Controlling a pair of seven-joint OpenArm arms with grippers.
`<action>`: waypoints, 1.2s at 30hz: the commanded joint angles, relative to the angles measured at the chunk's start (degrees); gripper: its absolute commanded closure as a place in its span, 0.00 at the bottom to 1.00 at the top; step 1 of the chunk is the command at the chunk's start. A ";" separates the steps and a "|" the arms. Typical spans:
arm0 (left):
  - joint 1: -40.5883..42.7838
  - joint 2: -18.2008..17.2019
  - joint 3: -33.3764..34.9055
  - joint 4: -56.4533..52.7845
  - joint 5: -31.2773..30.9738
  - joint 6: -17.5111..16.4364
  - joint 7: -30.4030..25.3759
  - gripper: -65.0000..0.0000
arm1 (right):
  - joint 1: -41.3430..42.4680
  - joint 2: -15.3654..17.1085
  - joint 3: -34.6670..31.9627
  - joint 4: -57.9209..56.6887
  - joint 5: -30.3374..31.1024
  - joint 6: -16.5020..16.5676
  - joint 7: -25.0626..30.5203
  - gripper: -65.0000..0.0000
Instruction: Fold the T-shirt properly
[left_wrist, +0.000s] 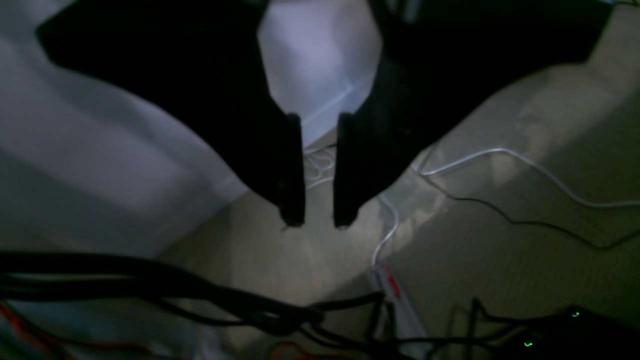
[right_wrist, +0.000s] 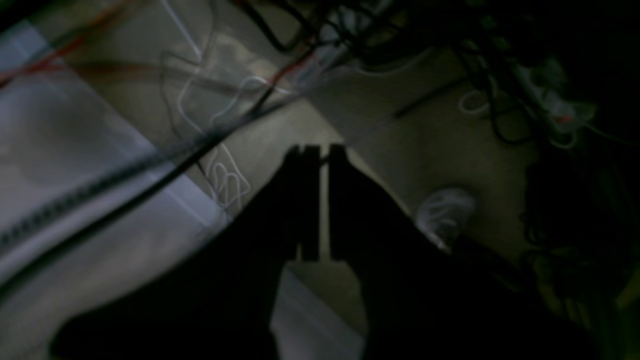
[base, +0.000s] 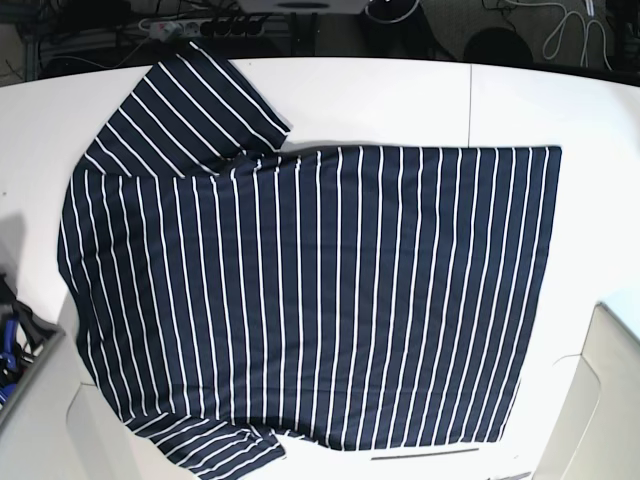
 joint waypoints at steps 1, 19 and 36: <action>1.84 -0.48 -1.46 2.38 -1.16 -0.57 -0.15 0.79 | -2.14 1.62 0.07 3.54 1.25 0.72 0.22 0.96; 18.78 -0.46 -18.32 34.36 -8.81 -2.91 5.40 0.79 | -24.59 10.80 22.99 49.62 22.53 9.09 -11.98 0.96; 20.74 -0.46 -42.05 52.00 -31.26 -6.20 16.94 0.47 | -23.04 6.51 42.36 64.02 44.52 9.09 -21.94 0.64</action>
